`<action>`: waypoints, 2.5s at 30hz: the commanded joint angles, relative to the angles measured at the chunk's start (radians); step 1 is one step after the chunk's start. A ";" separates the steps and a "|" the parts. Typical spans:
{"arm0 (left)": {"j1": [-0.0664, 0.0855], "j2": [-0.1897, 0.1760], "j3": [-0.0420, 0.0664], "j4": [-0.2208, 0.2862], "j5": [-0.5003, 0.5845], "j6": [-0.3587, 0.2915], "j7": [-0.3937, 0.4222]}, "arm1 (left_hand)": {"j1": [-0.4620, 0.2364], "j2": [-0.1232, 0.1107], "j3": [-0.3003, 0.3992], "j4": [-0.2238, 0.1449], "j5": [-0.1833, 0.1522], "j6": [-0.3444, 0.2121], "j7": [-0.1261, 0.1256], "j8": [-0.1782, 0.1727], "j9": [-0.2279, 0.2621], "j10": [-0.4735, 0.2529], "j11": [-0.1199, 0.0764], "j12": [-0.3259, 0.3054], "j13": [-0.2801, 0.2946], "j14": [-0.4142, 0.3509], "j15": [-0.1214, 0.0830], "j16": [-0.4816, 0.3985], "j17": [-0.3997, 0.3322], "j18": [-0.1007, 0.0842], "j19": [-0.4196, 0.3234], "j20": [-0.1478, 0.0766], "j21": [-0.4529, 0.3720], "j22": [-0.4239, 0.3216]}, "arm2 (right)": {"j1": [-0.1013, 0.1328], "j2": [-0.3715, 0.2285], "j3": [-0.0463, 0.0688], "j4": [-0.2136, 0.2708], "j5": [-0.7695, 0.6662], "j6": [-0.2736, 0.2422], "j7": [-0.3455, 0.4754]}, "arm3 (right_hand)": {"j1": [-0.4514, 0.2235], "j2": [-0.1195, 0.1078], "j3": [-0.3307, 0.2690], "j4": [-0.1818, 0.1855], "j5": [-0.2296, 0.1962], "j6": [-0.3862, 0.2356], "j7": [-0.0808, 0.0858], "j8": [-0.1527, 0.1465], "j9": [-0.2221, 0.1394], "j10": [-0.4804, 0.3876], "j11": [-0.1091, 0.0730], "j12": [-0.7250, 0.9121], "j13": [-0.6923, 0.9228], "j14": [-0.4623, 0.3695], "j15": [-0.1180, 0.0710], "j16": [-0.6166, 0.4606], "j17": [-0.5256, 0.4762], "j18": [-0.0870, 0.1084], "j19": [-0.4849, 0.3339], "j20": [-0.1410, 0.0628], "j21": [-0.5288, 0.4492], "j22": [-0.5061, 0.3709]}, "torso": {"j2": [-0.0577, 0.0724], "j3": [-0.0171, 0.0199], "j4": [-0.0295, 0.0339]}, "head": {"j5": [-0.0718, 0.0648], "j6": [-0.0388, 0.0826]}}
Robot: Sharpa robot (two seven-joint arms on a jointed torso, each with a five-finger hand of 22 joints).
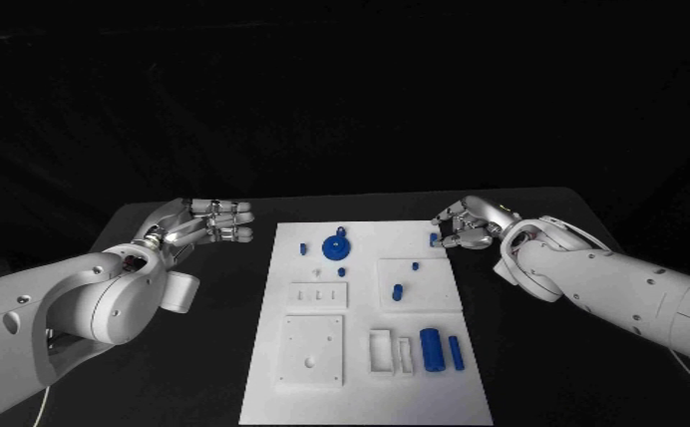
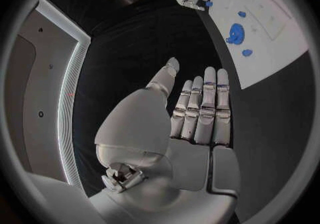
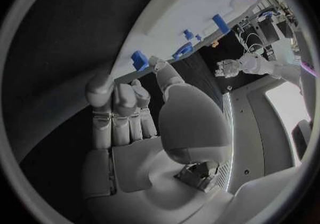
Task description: Assemble the parts on the task board
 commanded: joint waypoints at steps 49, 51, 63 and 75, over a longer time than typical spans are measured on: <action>-0.001 -0.003 0.000 -0.003 -0.005 0.012 0.005 | 0.019 -0.001 -0.003 0.014 -0.003 -0.007 0.003 -0.001 0.000 -0.012 0.002 -0.001 0.001 -0.003 0.006 -0.002 0.000 0.004 -0.004 0.005 0.002 -0.003 | -0.033 0.056 0.000 -0.073 0.000 0.001 0.000 | -0.043 0.047 0.367 -0.024 -0.274 0.160 -0.035 -0.004 0.006 0.004 -0.024 0.016 0.023 0.005 -0.012 0.005 0.021 0.005 0.023 -0.011 0.017 0.097 | 0.001 0.0027 0.0024 | -0.003 -0.013; -0.001 -0.003 0.000 -0.003 -0.005 0.013 0.003 | 0.019 0.001 -0.003 0.014 -0.004 -0.007 0.003 -0.001 0.000 -0.006 0.000 -0.002 0.001 -0.002 0.006 -0.002 0.000 0.004 -0.004 0.004 0.003 -0.003 | -0.033 0.057 0.000 -0.070 0.008 -0.008 -0.001 | -0.045 0.047 0.379 -0.021 -0.278 0.165 -0.037 -0.004 0.006 0.005 -0.025 0.016 0.024 0.005 -0.013 0.006 0.022 0.005 0.023 -0.012 0.021 0.098 | 0.001 0.0030 0.0018 | -0.002 -0.012; 0.016 0.020 0.003 -0.040 -0.078 0.078 -0.131 | -0.062 0.031 -0.012 0.055 -0.023 0.067 -0.033 -0.001 0.001 0.171 -0.060 -0.003 0.001 0.087 -0.044 0.079 0.023 -0.016 0.053 -0.042 0.053 0.023 | -0.021 0.047 0.039 0.002 0.016 -0.020 -0.039 | -0.041 0.041 0.353 -0.015 -0.255 0.178 -0.041 -0.003 0.007 0.012 -0.028 0.020 0.029 0.007 -0.014 0.012 0.029 0.005 0.025 -0.013 0.034 0.100 | -0.003 -0.0005 -0.0001 | -0.002 -0.005; 0.077 0.115 0.004 -0.114 -0.199 0.182 -0.333 | -0.116 0.018 -0.062 0.131 -0.014 0.118 -0.083 0.000 0.005 0.429 -0.189 0.358 0.148 0.222 -0.188 0.630 0.362 -0.052 0.172 -0.192 0.384 0.232 | 0.051 0.099 0.050 0.108 -0.048 0.003 -0.113 | -0.037 0.039 0.338 -0.001 -0.258 0.182 -0.043 -0.004 0.007 0.015 -0.028 0.022 0.034 0.007 -0.015 0.013 0.031 0.005 0.025 -0.014 0.041 0.101 | -0.017 -0.0033 -0.0146 | 0.025 0.000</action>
